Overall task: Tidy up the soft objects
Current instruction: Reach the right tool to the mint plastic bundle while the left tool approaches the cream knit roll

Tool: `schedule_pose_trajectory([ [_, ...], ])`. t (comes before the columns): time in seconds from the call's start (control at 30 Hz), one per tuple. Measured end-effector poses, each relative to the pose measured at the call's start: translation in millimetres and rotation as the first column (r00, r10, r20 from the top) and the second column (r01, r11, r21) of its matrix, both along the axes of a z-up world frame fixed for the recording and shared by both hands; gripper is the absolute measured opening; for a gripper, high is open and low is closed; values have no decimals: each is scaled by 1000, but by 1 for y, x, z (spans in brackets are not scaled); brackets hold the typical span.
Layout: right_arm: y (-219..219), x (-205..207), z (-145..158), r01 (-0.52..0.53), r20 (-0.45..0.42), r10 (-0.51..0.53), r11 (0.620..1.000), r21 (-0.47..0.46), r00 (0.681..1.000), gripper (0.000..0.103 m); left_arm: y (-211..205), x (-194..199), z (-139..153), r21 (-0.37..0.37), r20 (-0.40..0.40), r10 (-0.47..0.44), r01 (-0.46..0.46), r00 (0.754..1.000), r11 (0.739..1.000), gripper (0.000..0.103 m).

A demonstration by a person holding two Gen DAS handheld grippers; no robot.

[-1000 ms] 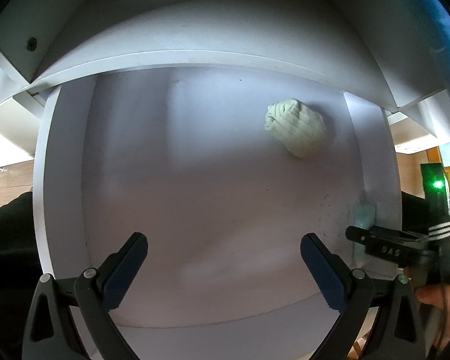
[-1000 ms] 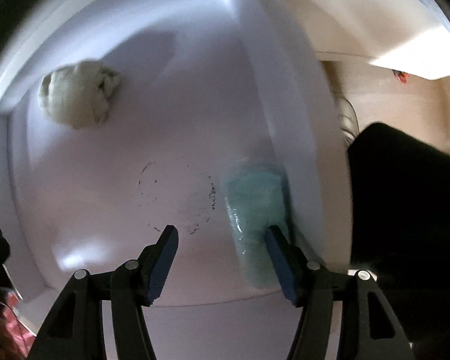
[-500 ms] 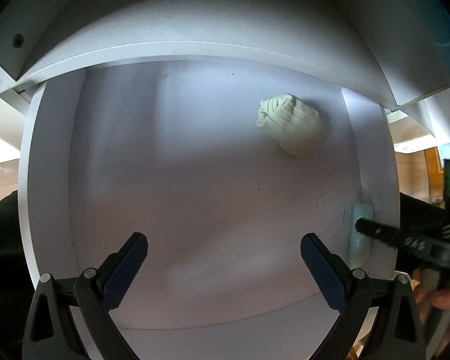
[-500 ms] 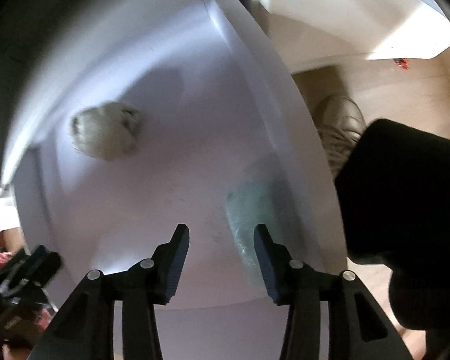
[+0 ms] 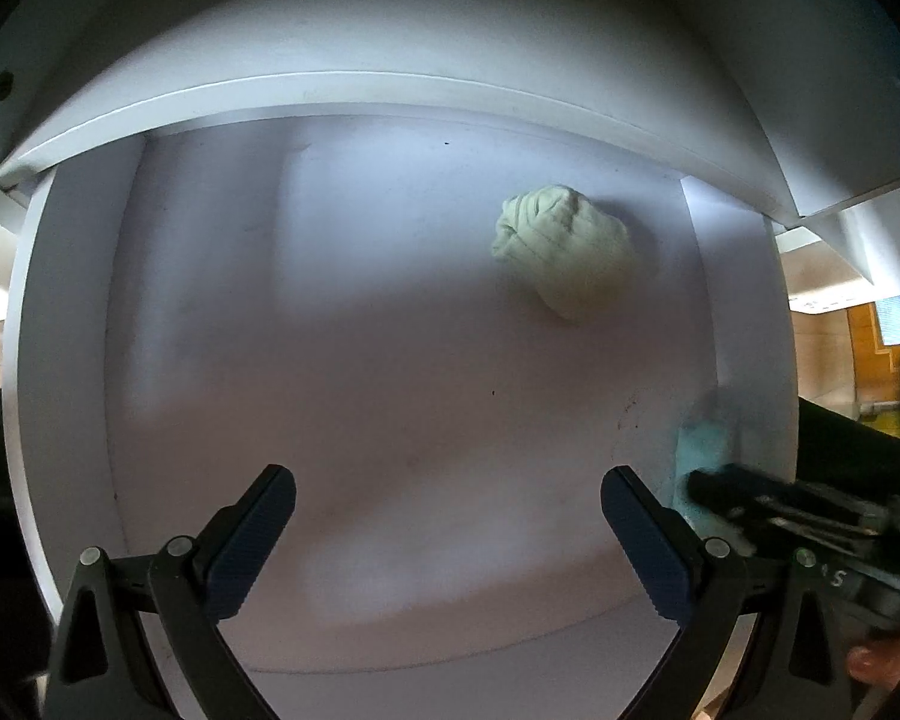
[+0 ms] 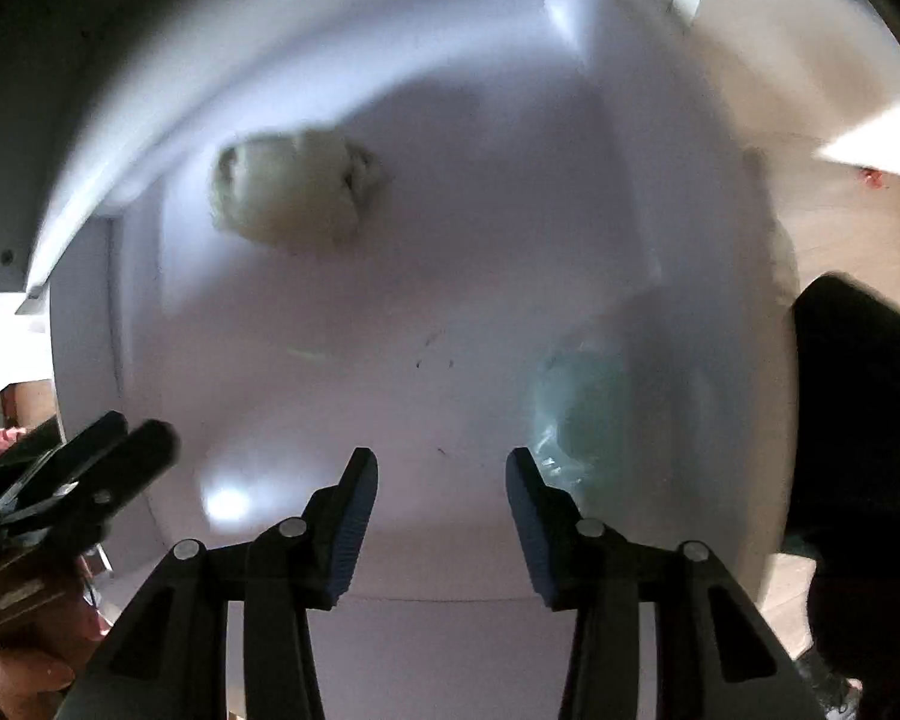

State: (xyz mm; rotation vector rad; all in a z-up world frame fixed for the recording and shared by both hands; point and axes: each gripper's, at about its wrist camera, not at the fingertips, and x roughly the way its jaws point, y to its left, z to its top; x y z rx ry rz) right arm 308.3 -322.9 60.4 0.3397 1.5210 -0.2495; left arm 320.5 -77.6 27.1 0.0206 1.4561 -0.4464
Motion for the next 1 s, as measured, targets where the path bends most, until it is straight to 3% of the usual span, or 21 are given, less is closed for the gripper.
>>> schedule_pose_trajectory([
  [0.07,-7,-5,4,21,-15,-22,998,-65,1000,46,-3,1,0,1,6,5,-5,1000,1000,102],
  [0.27,-7,-5,-35,69,-179,-75,997,-38,981,47,-11,1,1,-1,11,-9,9,1000,1000,102],
  [0.33,-3,-3,-40,55,-196,-65,997,-58,978,55,-12,1,1,-1,13,-10,10,1000,1000,102],
  [0.4,18,11,-28,77,-138,-67,995,67,988,63,-10,4,1,-2,15,-1,1,1000,1000,102],
  [0.47,26,16,-17,98,-56,-87,966,241,995,55,-7,2,1,4,23,15,-15,1000,1000,102],
  [0.53,27,18,-4,82,-9,-82,976,201,997,53,-6,4,0,16,30,29,-29,999,999,102],
  [0.6,24,21,8,59,0,-59,995,85,998,55,-3,5,-1,23,27,42,-43,999,999,102],
  [0.73,21,13,-11,41,-131,-43,999,-23,990,55,-2,6,-3,33,26,51,-52,998,998,102],
  [0.83,30,7,-37,34,-253,-39,999,-21,967,54,-3,3,-5,31,27,44,-45,999,998,102],
  [0.97,50,11,-46,-50,-282,37,998,-39,959,54,-8,6,-7,26,29,34,-34,999,999,102],
  [1.0,47,15,-50,-61,-283,48,997,-36,958,48,-10,7,-9,22,26,30,-31,999,999,102],
])
